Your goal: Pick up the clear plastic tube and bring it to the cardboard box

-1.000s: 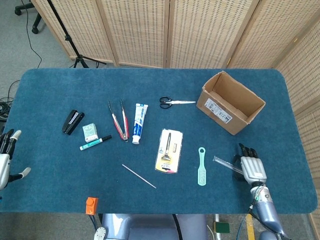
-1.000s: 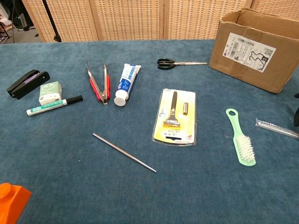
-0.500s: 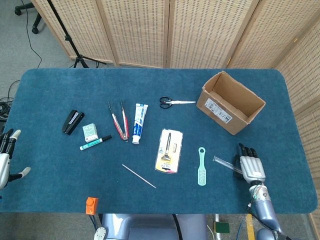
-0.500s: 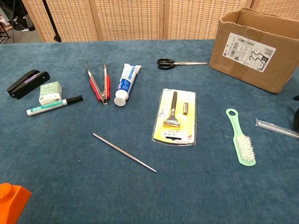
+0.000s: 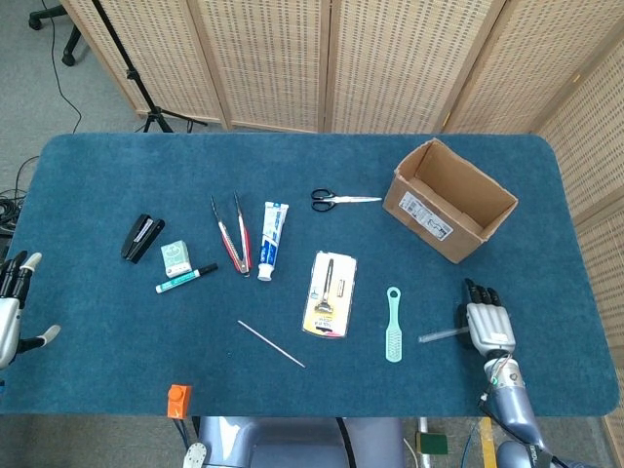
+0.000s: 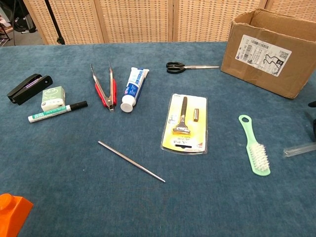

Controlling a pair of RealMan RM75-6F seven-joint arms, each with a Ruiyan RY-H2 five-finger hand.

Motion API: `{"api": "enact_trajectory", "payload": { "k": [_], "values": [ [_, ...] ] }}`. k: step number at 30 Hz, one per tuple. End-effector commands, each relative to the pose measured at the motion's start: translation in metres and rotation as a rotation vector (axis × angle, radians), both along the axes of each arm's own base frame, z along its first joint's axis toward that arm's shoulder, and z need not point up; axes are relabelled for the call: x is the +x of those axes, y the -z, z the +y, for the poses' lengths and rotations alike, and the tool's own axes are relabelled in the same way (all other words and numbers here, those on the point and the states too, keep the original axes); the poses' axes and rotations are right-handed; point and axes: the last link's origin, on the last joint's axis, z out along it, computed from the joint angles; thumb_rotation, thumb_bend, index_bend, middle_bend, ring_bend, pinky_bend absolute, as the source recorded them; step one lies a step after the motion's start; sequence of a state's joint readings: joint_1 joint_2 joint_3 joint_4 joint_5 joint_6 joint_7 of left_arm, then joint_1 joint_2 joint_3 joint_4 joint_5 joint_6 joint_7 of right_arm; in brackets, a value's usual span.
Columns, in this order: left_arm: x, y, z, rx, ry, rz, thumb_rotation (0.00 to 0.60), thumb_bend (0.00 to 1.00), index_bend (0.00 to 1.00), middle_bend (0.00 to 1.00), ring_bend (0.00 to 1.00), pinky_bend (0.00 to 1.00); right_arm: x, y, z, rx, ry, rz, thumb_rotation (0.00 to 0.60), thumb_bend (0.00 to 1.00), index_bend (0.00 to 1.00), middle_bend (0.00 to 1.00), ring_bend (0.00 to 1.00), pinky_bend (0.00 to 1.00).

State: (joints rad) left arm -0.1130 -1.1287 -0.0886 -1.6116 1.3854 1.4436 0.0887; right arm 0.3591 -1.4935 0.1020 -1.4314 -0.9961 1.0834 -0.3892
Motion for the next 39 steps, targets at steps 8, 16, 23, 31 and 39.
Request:
{"api": "enact_trajectory", "payload": {
  "k": [8,16,23,31,39],
  "values": [
    [0.000,0.000,0.000,-0.001,0.003,-0.001,0.600,0.00,0.00,0.00,0.00,0.00,0.012,-0.018,0.003,-0.060,-0.056,-0.024,0.600,0.47,0.71,0.00,0.00,0.00],
    [0.000,-0.002,-0.001,0.001,0.004,-0.005,0.600,0.00,0.00,0.00,0.00,0.00,0.055,-0.084,0.001,-0.183,-0.167,-0.117,0.600,0.47,0.71,0.00,0.00,0.00],
    [0.000,-0.002,0.000,-0.001,0.003,-0.005,0.600,0.00,0.00,0.00,0.00,0.00,0.101,-0.150,-0.043,-0.307,-0.223,-0.161,0.600,0.47,0.71,0.00,0.00,0.00],
    [-0.001,-0.002,0.003,0.006,-0.010,-0.001,0.600,0.00,0.00,0.00,0.00,0.00,0.136,-0.176,-0.112,-0.365,-0.192,-0.053,0.600,0.47,0.72,0.00,0.00,0.00],
    [-0.004,-0.001,0.008,-0.001,-0.033,-0.003,0.600,0.00,0.00,0.00,0.00,0.00,0.139,-0.165,-0.168,-0.494,-0.157,0.450,0.600,0.51,0.72,0.00,0.00,0.00]
  ]
}}
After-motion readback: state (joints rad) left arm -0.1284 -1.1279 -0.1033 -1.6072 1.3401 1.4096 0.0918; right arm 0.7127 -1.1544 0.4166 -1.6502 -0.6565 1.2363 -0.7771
